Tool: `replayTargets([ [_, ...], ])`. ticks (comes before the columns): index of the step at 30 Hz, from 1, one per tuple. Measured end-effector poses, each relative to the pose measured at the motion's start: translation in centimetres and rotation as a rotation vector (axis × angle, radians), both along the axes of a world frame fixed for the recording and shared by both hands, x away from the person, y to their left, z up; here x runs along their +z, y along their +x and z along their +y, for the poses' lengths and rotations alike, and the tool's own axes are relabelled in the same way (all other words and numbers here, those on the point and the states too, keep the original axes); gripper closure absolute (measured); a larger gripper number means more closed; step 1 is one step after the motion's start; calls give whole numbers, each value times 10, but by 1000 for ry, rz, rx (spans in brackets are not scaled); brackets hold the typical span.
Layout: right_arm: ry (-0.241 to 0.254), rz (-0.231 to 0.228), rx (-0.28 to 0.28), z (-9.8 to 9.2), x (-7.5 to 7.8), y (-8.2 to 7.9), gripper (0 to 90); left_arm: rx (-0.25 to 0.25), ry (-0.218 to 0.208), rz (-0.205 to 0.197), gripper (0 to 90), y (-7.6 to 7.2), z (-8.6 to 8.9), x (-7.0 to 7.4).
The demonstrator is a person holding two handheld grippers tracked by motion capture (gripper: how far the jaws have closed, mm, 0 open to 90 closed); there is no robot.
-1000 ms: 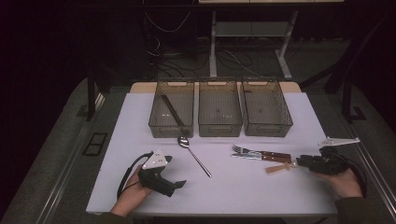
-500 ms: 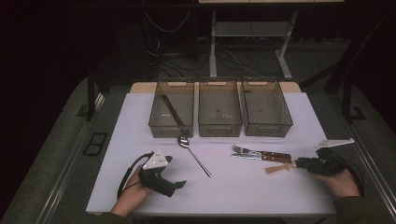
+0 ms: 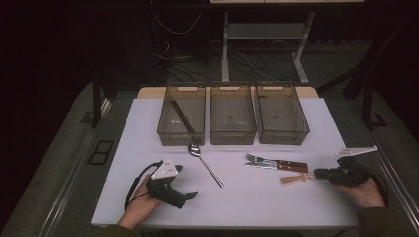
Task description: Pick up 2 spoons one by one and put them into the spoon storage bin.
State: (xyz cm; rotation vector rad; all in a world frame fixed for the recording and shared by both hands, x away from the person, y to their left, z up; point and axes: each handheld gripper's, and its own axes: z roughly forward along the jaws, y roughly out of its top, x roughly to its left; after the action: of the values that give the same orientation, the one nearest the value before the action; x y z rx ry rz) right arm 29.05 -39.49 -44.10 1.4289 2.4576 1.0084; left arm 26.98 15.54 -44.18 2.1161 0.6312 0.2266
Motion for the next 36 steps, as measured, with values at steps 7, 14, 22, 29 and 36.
replayTargets([
  [7,33,-20,-1,-1,12,-3,856,-2,2,-1,0,0,0,0],
  [14,56,-63,-7,1,23,-4,861,0,2,-2,0,0,0,0],
  [22,83,-88,6,8,31,-2,863,-3,2,-2,0,0,0,0],
  [29,95,-107,-1,13,36,2,865,-4,3,-3,0,0,0,0],
  [36,103,-122,-14,17,41,6,868,-3,4,-2,0,0,0,0],
])
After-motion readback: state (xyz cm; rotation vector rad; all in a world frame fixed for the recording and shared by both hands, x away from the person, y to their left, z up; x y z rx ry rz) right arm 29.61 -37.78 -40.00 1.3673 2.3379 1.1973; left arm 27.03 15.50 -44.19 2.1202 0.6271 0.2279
